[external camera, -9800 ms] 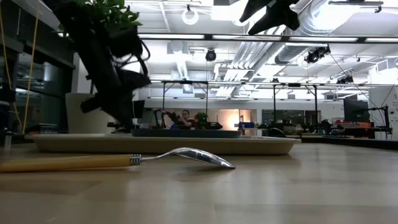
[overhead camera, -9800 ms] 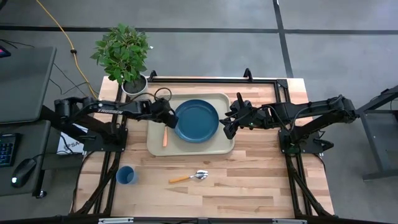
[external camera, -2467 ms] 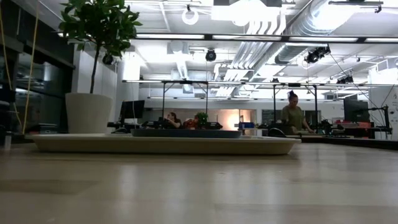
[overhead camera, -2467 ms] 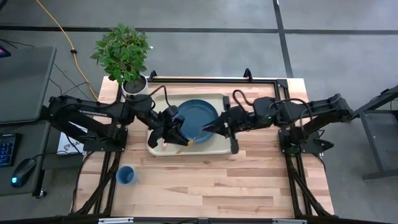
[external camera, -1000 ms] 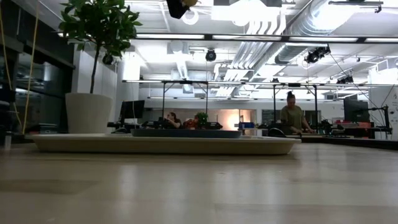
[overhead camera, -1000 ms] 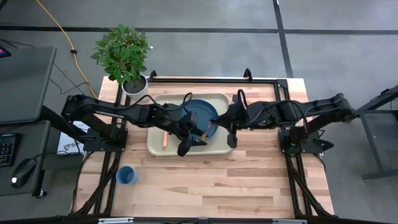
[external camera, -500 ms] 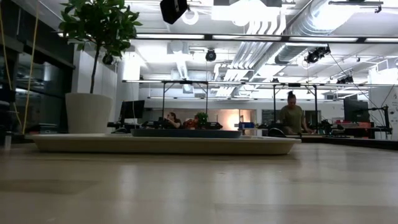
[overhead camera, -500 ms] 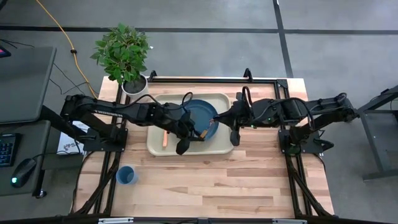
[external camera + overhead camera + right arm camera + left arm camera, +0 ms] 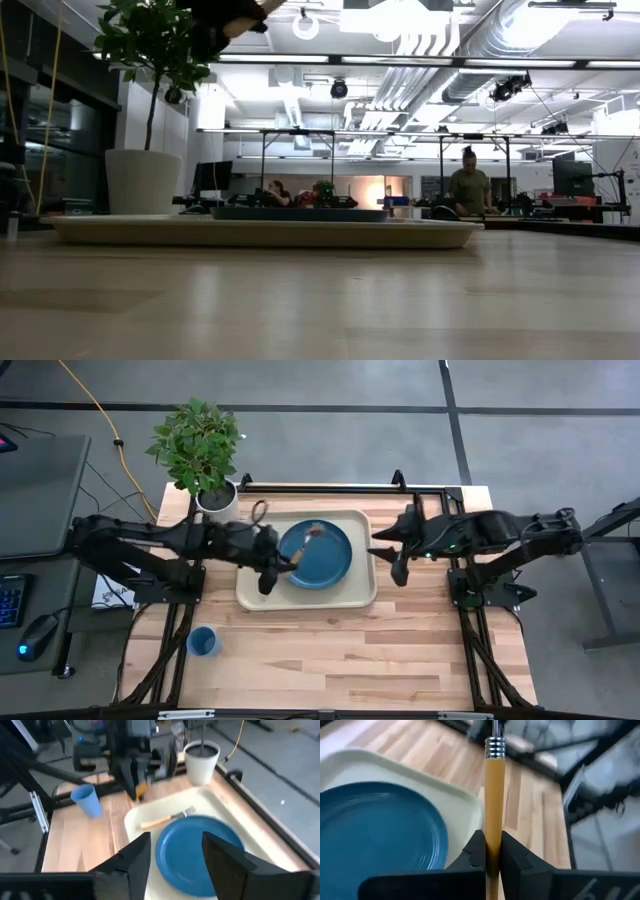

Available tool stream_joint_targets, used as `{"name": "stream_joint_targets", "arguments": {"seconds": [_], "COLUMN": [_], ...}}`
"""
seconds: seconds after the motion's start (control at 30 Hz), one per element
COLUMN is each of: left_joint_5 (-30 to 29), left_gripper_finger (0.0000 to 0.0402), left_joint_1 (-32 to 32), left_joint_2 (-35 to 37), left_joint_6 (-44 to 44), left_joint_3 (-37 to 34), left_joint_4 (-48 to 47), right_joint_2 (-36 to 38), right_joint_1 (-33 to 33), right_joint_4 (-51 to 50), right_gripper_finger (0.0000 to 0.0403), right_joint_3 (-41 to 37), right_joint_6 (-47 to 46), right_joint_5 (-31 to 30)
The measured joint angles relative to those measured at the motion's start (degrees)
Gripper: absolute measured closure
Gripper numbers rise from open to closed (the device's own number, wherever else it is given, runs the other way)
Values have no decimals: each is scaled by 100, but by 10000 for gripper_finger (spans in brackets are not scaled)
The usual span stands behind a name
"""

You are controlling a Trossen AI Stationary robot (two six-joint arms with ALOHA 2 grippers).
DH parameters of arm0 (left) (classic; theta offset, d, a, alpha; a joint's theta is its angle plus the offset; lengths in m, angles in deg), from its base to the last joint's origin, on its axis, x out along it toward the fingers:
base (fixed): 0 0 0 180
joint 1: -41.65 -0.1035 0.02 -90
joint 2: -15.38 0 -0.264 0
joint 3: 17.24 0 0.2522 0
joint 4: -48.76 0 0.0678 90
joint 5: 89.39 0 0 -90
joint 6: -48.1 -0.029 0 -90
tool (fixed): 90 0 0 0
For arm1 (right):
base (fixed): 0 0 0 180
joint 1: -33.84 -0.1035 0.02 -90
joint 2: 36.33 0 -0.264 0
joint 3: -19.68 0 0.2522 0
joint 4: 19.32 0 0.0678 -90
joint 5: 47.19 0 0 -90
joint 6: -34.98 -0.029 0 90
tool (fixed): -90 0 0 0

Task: Pick and place plate/cup/fork/spoon on tray
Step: Put the spoon on the left side of the fork on the serving tray

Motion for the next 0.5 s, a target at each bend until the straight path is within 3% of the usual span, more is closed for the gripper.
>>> {"name": "stream_joint_targets", "arguments": {"seconds": [0.1,0.27,0.4,0.5], "left_joint_5": [-397,-1405,-2224,-2635], "left_gripper_finger": [401,401,401,401], "left_joint_1": [213,779,1299,1645], "left_joint_2": [626,1153,1252,1253], "left_joint_6": [678,1851,2718,3394], "left_joint_3": [-972,-2271,-2718,-2875], "left_joint_4": [1331,3103,3314,3035], "right_joint_2": [-32,-34,-34,-33], "right_joint_1": [0,43,174,234], "right_joint_4": [167,1823,3847,4794], "right_gripper_finger": [221,217,217,217], "right_joint_3": [-388,-1695,-2839,-3418], "right_joint_6": [-82,-318,-856,-1245], "right_joint_5": [140,670,950,1120]}}
